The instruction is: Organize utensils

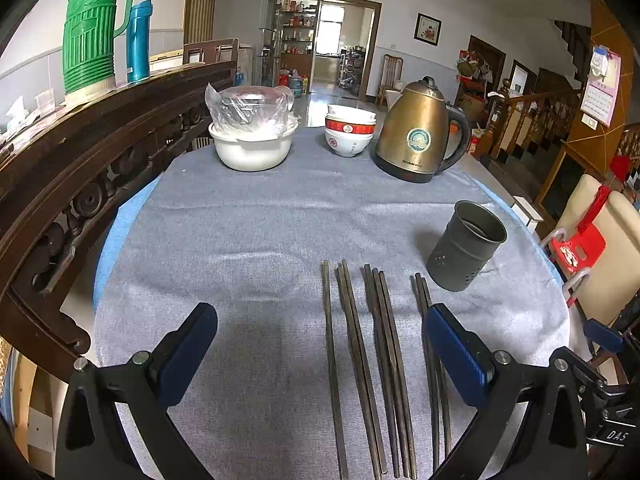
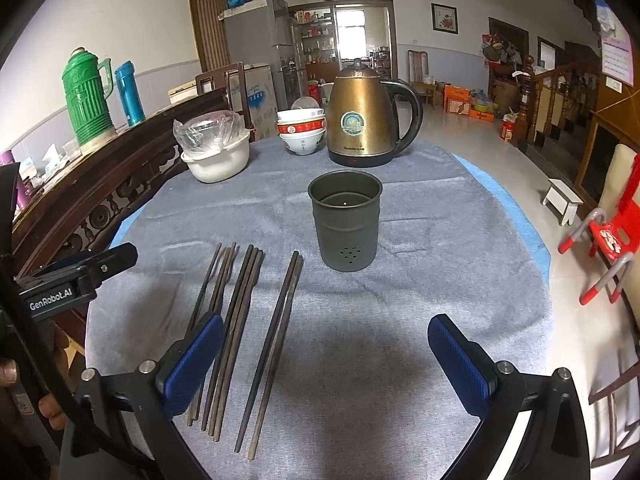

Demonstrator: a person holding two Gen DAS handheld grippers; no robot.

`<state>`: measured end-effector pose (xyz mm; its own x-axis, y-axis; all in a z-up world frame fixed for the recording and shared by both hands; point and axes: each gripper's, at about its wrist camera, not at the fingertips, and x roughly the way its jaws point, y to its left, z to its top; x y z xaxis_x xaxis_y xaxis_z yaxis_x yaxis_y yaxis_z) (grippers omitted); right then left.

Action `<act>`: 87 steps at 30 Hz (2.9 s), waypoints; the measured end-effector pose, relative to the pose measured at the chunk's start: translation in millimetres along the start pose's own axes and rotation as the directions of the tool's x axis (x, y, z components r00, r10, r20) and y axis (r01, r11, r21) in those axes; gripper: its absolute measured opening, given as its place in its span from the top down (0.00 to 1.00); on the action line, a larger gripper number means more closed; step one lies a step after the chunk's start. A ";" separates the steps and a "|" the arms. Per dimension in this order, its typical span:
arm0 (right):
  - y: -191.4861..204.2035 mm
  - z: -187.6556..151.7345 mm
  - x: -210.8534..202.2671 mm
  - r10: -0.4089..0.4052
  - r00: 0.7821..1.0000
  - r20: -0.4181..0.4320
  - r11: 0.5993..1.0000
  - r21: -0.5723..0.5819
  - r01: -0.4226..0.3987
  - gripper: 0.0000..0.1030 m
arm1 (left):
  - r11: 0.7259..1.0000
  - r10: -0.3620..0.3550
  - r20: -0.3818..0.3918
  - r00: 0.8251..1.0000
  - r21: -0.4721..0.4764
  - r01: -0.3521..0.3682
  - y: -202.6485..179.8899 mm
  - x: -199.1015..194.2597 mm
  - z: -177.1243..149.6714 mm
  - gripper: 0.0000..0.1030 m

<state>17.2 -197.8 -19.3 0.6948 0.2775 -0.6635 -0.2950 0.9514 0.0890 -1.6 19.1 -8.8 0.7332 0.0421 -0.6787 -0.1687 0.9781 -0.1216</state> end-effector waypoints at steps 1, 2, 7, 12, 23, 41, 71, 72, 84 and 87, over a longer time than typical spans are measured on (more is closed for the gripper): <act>-0.1 -0.1 0.7 0.000 1.000 -0.002 1.000 -0.001 0.000 0.00 | 1.000 0.000 -0.002 1.000 -0.001 0.000 0.5 0.2 0.3 0.00; -0.1 -0.2 1.0 0.000 1.000 -0.004 1.000 -0.002 0.000 0.00 | 1.000 -0.001 -0.002 1.000 -0.002 0.001 0.6 0.4 0.5 0.00; -0.2 -1.7 1.9 0.005 1.000 -0.006 1.000 0.000 -0.005 0.00 | 1.000 -0.003 -0.006 1.000 0.001 0.003 0.0 1.1 0.6 0.00; -1.7 -3.4 4.6 0.012 1.000 -0.019 1.000 0.008 -0.011 0.00 | 1.000 -0.006 -0.011 1.000 0.006 0.006 -2.4 3.3 -0.2 0.00; -3.5 -2.6 1.0 0.003 1.000 0.001 1.000 0.016 -0.003 0.00 | 1.000 -0.014 -0.006 1.000 0.008 0.014 -4.3 2.3 -1.7 0.00; -3.5 -3.8 0.5 0.041 0.999 -0.002 0.999 0.027 -0.041 0.00 | 1.000 -0.017 -0.009 1.000 0.012 0.017 -6.4 -0.9 -3.4 0.00; -17.3 5.6 151.6 0.162 0.826 -0.540 0.978 0.198 -0.062 0.60 | 0.982 -0.005 -0.253 0.968 -0.184 -0.043 58.4 61.8 -28.3 0.00; -15.8 7.5 154.2 0.158 0.823 -0.545 0.979 0.197 -0.058 0.60 | 0.982 -0.010 -0.253 0.967 -0.187 -0.039 59.1 63.1 -28.6 0.00; 11.9 16.2 178.7 0.167 0.796 -0.582 0.979 0.192 -0.065 0.73 | 0.978 -0.039 -0.262 0.964 -0.209 -0.018 63.1 68.6 -31.5 0.00; 15.0 17.4 181.7 0.148 0.795 -0.588 0.983 0.173 -0.055 0.84 | 0.978 -0.037 -0.264 0.964 -0.209 -0.020 63.1 68.3 -31.9 0.00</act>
<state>150.5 -130.7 -125.6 0.1233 0.2827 -0.9512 -0.2147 0.9435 0.2526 16.8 77.3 -85.8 0.5386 -0.0491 -0.8412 -0.3178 0.9128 -0.2567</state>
